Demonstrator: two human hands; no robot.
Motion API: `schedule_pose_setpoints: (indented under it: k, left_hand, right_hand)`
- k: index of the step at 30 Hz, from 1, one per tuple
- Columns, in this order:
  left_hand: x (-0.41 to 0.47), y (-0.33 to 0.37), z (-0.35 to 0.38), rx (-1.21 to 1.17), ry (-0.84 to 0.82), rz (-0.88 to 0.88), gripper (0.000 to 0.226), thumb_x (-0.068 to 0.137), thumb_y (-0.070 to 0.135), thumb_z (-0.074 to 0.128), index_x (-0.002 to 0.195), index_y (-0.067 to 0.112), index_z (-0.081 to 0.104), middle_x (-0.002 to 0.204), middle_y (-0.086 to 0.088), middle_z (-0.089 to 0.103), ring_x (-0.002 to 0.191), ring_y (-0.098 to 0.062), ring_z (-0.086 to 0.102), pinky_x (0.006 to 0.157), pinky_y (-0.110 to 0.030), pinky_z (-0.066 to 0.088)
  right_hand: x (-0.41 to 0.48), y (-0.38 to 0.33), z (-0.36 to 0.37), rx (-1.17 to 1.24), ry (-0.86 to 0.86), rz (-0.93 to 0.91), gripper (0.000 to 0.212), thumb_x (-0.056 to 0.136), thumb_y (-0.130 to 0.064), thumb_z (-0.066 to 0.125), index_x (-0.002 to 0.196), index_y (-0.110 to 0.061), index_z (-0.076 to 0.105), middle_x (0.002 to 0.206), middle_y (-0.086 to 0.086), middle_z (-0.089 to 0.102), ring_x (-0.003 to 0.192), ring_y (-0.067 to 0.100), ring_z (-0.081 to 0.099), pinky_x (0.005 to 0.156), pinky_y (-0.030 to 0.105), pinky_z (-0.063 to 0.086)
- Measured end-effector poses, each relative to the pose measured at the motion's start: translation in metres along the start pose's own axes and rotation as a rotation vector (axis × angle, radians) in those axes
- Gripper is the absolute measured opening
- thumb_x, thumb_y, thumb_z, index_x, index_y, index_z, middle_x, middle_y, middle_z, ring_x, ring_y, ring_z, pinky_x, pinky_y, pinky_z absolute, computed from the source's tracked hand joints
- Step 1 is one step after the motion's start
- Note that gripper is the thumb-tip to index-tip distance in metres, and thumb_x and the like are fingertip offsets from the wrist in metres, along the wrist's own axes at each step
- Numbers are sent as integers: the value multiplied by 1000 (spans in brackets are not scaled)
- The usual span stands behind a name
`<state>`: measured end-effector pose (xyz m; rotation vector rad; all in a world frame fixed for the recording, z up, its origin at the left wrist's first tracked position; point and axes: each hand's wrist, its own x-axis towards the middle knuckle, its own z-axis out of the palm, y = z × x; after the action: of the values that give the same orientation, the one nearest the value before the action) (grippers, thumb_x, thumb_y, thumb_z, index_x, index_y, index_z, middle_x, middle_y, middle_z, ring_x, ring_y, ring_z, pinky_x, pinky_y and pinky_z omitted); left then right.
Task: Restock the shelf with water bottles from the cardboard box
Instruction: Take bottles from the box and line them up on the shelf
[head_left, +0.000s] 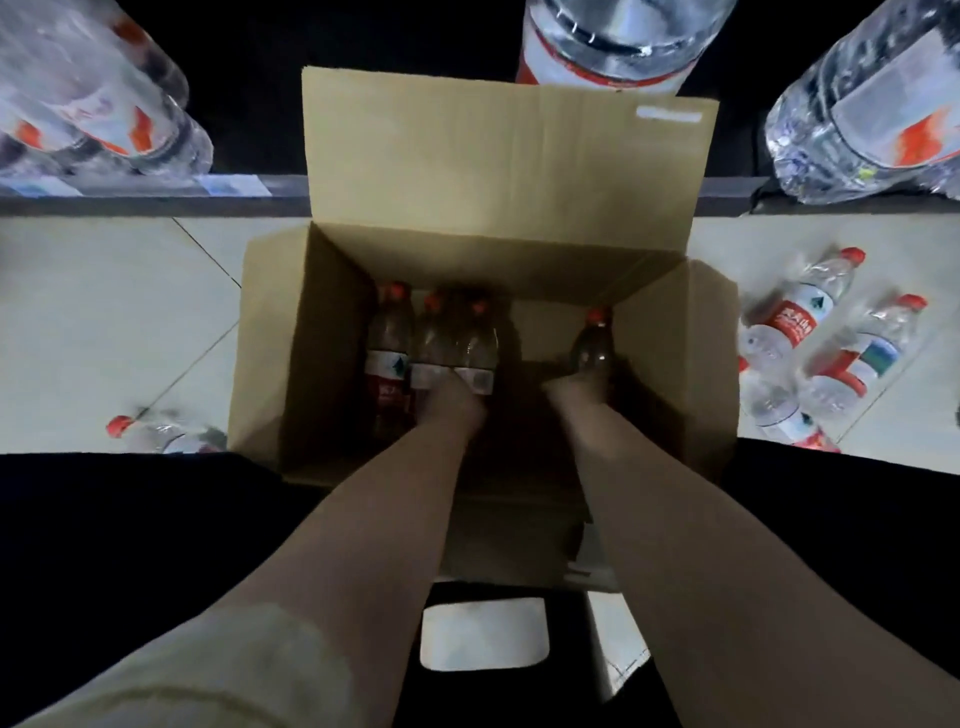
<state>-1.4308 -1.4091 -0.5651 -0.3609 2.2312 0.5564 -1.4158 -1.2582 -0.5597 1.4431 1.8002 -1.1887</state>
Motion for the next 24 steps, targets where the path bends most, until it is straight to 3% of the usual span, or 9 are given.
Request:
schedule_pose_setpoints:
  k: [2, 5, 10, 13, 18, 22, 24]
  left_hand:
    - [1, -5, 7, -167, -21, -17, 32, 95, 26, 55, 124, 14, 53, 121, -9, 58, 110, -27, 55, 80, -29, 37]
    - [2, -2, 7, -273, -70, 7, 44, 88, 32, 67, 126, 13, 57, 122, -8, 61, 116, -26, 55, 84, -25, 35]
    - [9, 13, 20, -225, -187, 28, 40, 87, 39, 64, 119, 14, 63, 122, -10, 64, 112, -27, 60, 87, -27, 42]
    - [14, 21, 24, -250, -197, -12, 45, 86, 33, 68, 124, 10, 59, 127, -11, 62, 116, -28, 58, 85, -25, 41]
    - [24, 22, 34, -312, -242, -47, 70, 72, 37, 77, 131, 9, 53, 129, -7, 61, 117, -24, 59, 87, -26, 44]
    - [27, 19, 37, -415, -372, -52, 62, 69, 43, 79, 124, 20, 62, 120, -2, 67, 107, -20, 64, 93, -33, 51]
    - [28, 18, 34, -490, -419, -94, 66, 64, 50, 79, 123, 23, 63, 116, -2, 69, 98, -19, 67, 88, -38, 56]
  right_hand:
    - [3, 17, 5, 29, 1, 64, 86, 77, -14, 71, 149, -8, 25, 151, 19, 34, 135, 37, 39, 110, 43, 37]
    - [9, 32, 14, 11, 95, 92, 86, 82, -7, 70, 151, -15, 19, 151, 17, 30, 135, 37, 38, 106, 44, 39]
    - [18, 35, 30, 60, -10, 86, 71, 88, -40, 66, 144, -7, 37, 139, 17, 51, 124, 34, 54, 94, 37, 46]
    - [25, 40, 35, 105, -53, 110, 77, 86, -33, 70, 148, -9, 31, 140, 17, 51, 124, 34, 54, 95, 40, 46]
    - [36, 49, 32, 242, -159, 104, 79, 69, -15, 83, 139, -14, 48, 130, 11, 61, 116, 28, 61, 94, 43, 52]
    - [36, 57, 23, 346, -260, 169, 69, 78, -13, 76, 140, -18, 46, 126, 11, 63, 109, 29, 63, 82, 40, 54]
    - [32, 59, 18, 391, -316, 180, 59, 81, -11, 72, 136, -16, 50, 121, 13, 65, 105, 30, 64, 82, 42, 55]
